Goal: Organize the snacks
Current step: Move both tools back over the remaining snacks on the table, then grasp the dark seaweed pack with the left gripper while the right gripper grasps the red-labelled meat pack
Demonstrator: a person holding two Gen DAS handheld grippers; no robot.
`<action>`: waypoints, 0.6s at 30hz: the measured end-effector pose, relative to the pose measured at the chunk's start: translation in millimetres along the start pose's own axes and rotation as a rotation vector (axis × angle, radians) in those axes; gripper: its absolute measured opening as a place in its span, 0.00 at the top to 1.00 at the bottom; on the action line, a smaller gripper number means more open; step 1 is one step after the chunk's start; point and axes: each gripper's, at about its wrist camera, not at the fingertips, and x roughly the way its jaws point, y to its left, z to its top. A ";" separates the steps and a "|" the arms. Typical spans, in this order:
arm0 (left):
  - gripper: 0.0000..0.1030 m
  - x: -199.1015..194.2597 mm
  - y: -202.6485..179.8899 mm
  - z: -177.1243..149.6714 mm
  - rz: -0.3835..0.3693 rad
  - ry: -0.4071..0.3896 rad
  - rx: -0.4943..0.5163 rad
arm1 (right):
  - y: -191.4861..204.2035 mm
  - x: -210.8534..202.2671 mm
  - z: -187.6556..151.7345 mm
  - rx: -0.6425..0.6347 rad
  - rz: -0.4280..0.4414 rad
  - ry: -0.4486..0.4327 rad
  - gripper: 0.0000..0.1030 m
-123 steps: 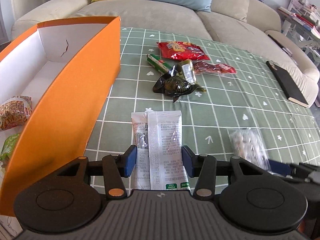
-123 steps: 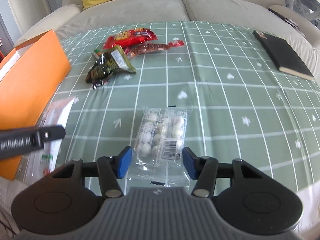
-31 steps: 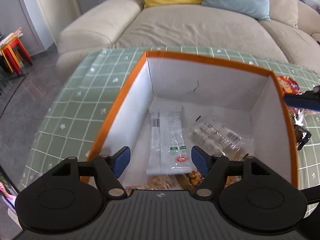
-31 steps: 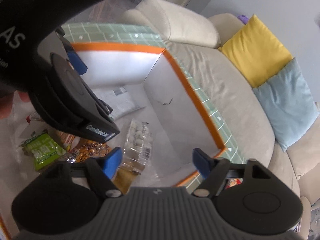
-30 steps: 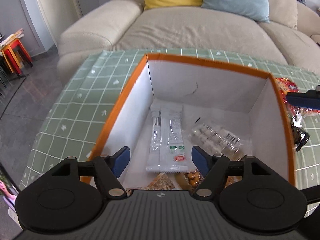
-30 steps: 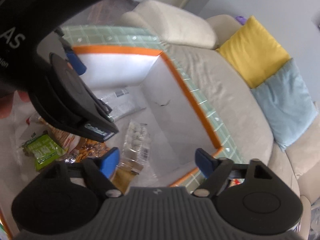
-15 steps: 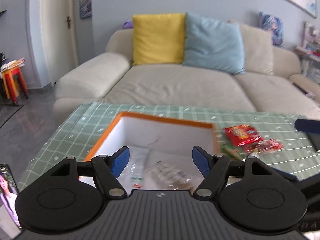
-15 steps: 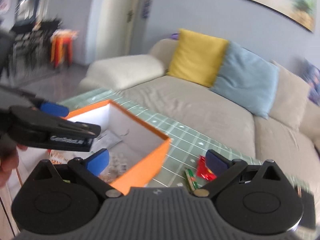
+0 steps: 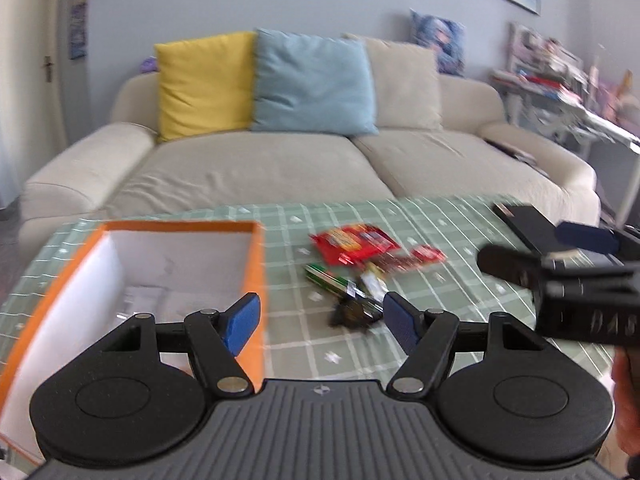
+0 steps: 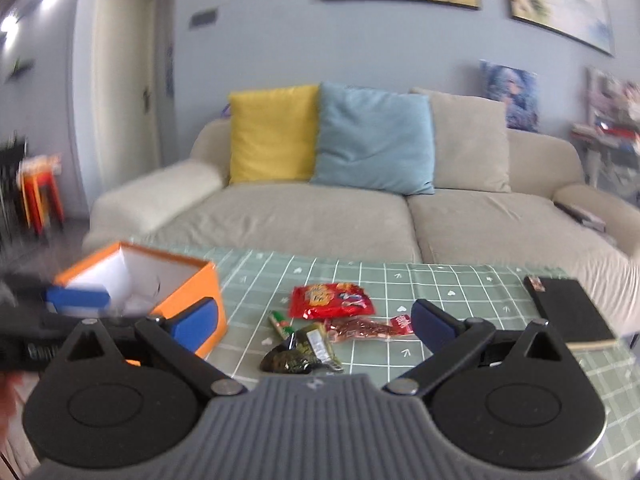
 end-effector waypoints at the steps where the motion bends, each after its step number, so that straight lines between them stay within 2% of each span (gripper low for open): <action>1: 0.21 0.9 -4.8 -2.3 -0.013 0.007 0.008 | -6.9 -0.2 -3.7 0.027 -0.008 0.001 0.03; 6: 0.21 15.2 -22.3 -8.0 -0.052 0.043 0.047 | -32.4 13.1 -15.2 0.107 -0.074 0.068 0.03; 10: 0.27 30.0 -30.6 -9.5 -0.073 0.083 0.059 | -46.8 25.2 -26.3 0.117 -0.132 0.109 0.03; 18: 0.29 59.2 -32.0 -4.8 -0.071 0.141 0.057 | -66.3 53.6 -43.3 0.107 -0.133 0.149 0.04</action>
